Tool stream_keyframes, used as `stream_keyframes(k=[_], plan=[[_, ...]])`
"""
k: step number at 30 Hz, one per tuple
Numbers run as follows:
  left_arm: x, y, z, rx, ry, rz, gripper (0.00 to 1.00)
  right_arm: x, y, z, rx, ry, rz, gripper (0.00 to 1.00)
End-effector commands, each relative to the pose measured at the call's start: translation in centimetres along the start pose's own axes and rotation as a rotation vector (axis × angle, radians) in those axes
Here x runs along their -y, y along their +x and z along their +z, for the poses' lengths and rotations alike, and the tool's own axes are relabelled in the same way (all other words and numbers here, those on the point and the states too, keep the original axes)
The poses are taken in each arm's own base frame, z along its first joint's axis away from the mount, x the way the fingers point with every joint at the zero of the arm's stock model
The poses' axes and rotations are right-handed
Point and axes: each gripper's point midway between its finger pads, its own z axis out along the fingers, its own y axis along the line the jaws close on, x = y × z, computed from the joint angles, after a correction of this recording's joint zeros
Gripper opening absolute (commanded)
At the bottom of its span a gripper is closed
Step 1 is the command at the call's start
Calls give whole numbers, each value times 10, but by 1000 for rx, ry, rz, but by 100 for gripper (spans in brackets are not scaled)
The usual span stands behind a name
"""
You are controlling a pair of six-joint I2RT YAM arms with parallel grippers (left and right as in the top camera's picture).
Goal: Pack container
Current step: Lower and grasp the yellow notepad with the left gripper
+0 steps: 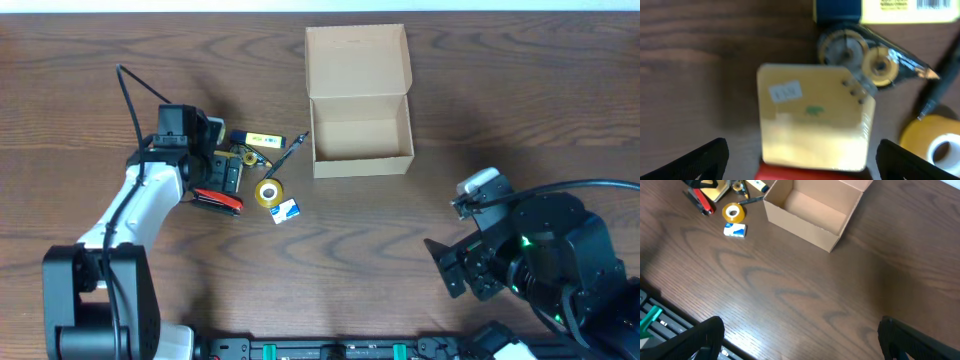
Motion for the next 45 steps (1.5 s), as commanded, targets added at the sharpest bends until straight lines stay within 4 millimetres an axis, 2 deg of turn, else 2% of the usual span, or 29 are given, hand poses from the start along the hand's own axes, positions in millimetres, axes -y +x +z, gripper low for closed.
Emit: stream_keyframes(k=[1, 7, 11, 16, 22, 34, 39, 45], plan=[[-9, -3, 6, -5, -41, 22, 95, 3, 1, 0, 0, 7, 26, 99], [-7, -1, 12, -18, -30, 25, 95, 3, 1, 0, 0, 7, 26, 99], [8, -3, 13, -10, 32, 52, 95, 3, 1, 0, 0, 7, 26, 99], [18, -3, 14, -14, 38, 99, 95, 3, 1, 0, 0, 7, 26, 99], [16, 6, 26, -56, 32, 97, 95, 3, 1, 0, 0, 7, 26, 99], [11, 5, 26, -55, 0, 98, 95, 3, 1, 0, 0, 7, 26, 99], [11, 9, 36, -73, 5, 96, 95, 3, 1, 0, 0, 7, 26, 99], [12, 8, 38, -70, 10, 97, 95, 3, 1, 0, 0, 7, 26, 99]])
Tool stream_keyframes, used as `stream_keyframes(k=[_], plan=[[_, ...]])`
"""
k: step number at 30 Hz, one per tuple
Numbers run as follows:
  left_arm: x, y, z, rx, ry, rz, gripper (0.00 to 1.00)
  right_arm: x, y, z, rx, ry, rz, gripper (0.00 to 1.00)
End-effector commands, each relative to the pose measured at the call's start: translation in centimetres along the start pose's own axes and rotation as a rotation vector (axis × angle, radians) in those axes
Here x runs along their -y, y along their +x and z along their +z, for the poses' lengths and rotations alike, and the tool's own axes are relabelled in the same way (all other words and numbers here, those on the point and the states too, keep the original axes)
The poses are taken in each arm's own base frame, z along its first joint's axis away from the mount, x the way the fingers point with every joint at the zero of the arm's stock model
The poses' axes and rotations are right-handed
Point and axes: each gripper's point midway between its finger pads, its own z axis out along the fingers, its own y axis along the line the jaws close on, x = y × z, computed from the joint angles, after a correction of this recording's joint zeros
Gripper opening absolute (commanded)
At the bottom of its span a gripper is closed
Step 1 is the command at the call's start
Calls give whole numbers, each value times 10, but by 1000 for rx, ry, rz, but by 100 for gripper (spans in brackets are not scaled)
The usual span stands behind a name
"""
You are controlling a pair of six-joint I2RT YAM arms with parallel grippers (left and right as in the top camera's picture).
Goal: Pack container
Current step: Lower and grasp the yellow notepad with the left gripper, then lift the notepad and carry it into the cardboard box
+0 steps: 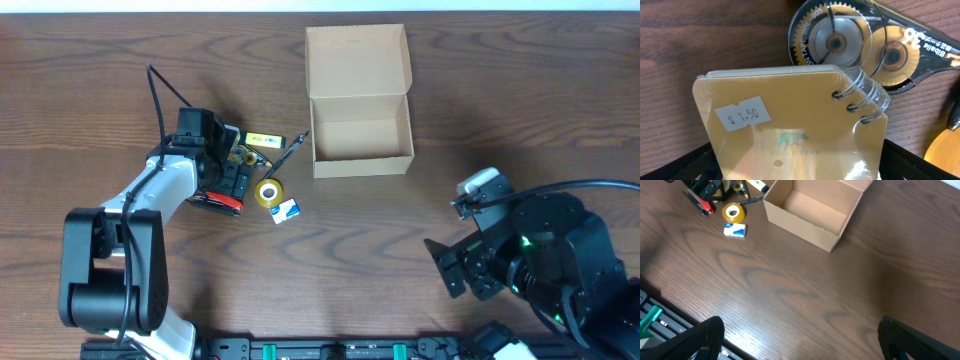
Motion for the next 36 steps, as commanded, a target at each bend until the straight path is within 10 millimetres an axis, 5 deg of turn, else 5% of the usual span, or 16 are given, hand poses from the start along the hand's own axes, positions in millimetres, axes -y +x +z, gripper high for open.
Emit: stream_keyframes(k=[1, 4, 6, 13, 19, 23, 25, 27, 36], plan=[[-2, -5, 0, 8, -7, 11, 95, 3, 1, 0, 0, 7, 26, 99], [-2, -5, 1, 8, -6, 10, 100, 3, 1, 0, 0, 7, 26, 99], [-2, -5, 1, 8, -6, 6, 86, 3, 1, 0, 0, 7, 26, 99], [-2, -5, 1, 7, -5, 3, 81, 3, 1, 0, 0, 7, 26, 99], [-2, -6, 0, 9, -6, 2, 67, 3, 1, 0, 0, 7, 26, 99], [-3, -13, -4, 29, -10, -44, 45, 3, 1, 0, 0, 7, 26, 99], [-5, -20, -8, 47, -12, -66, 27, 3, 1, 0, 0, 7, 26, 99], [-6, -33, -19, 78, -17, -78, 6, 3, 1, 0, 0, 7, 26, 99], [-14, -102, -98, 261, -43, -68, 6, 3, 1, 0, 0, 7, 26, 99]])
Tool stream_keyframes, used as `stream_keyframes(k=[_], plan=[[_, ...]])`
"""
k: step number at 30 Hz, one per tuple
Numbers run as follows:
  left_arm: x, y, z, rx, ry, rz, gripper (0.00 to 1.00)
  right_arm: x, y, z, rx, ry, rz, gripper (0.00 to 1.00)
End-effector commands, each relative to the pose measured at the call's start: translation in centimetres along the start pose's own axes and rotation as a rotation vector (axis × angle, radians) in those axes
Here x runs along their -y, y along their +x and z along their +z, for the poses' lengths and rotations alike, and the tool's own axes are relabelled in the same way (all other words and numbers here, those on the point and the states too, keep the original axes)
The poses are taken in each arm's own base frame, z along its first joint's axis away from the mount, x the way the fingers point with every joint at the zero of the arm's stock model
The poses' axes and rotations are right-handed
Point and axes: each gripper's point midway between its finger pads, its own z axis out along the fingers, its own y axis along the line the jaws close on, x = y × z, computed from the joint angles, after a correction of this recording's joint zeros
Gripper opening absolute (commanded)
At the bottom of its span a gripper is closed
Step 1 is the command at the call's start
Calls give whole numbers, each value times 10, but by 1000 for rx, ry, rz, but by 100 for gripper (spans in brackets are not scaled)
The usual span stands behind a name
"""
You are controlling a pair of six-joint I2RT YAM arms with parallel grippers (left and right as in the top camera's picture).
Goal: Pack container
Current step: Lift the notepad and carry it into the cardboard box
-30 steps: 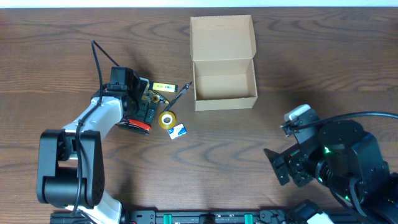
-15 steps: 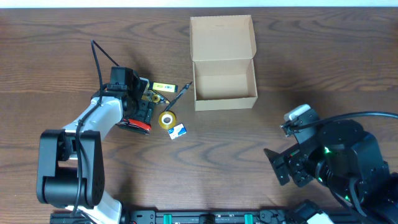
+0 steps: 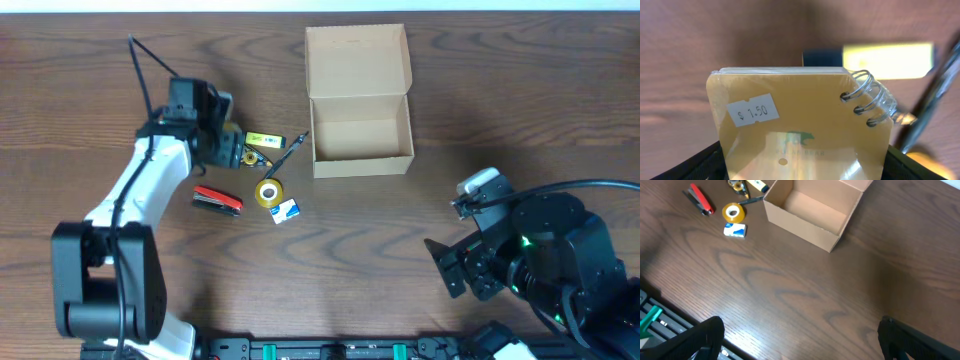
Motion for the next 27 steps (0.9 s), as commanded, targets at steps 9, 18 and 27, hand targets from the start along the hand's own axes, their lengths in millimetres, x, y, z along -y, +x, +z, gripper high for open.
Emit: stream_keyframes(k=[9, 18, 27], plan=[[46, -121, -108, 381, 141, -24, 6, 3, 0, 0, 0, 7, 26, 99], [137, -145, -104, 462, 173, -42, 6, 3, 0, 0, 0, 7, 26, 99], [197, -140, -65, 340, 310, -17, 6, 3, 0, 0, 0, 7, 26, 99]])
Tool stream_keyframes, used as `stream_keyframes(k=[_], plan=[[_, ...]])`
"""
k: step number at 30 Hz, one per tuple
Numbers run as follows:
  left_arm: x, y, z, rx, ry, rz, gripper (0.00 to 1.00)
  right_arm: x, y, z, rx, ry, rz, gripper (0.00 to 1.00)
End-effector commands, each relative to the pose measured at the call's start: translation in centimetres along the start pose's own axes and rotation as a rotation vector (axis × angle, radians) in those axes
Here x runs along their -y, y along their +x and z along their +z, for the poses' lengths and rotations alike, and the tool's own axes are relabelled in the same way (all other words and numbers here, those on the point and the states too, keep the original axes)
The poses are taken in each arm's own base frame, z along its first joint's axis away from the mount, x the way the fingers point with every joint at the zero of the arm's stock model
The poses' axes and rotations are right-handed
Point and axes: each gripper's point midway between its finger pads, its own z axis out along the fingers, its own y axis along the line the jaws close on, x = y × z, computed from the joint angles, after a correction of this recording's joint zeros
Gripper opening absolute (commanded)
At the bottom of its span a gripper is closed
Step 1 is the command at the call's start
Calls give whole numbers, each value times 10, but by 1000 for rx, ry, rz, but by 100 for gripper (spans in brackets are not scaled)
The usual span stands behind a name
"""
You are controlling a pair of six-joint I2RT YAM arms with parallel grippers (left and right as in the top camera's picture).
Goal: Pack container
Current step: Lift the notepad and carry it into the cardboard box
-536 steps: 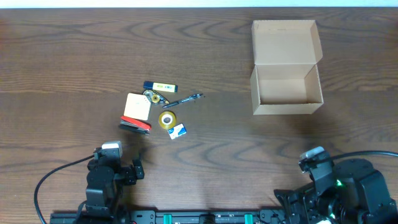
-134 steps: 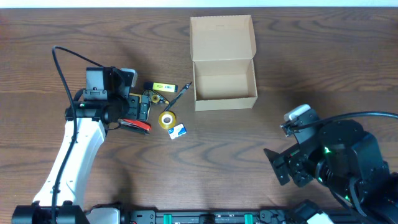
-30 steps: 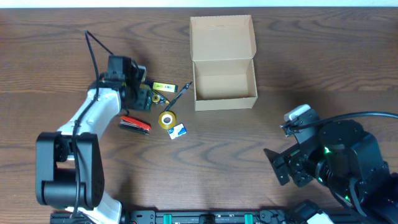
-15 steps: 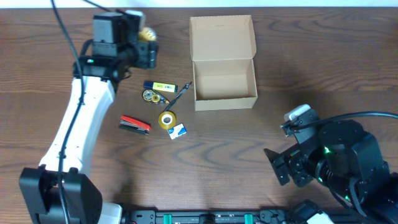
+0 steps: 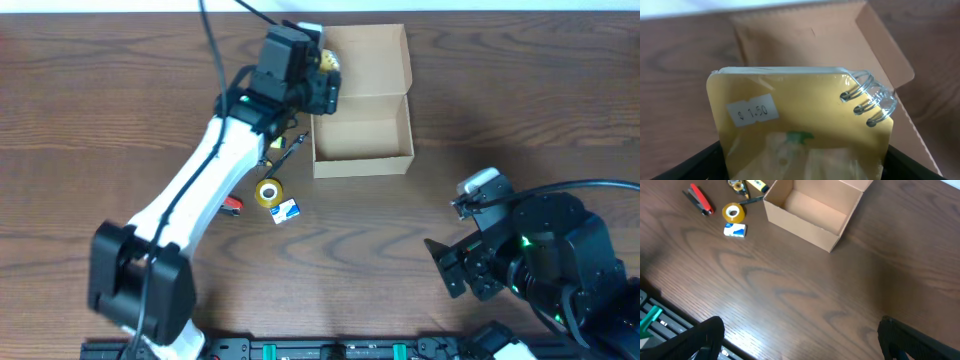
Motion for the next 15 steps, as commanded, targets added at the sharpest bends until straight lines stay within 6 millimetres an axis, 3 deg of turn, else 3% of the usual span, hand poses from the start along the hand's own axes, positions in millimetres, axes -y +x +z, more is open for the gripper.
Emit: stream_keyframes(k=[1, 7, 15], plan=[[16, -3, 6, -21, 61, -23, 6, 3, 0, 0, 0, 7, 26, 99], [25, 27, 19, -142, 128, -26, 6, 3, 0, 0, 0, 7, 26, 99], [63, 51, 14, -217, 188, 51, 6, 3, 0, 0, 0, 7, 26, 99]])
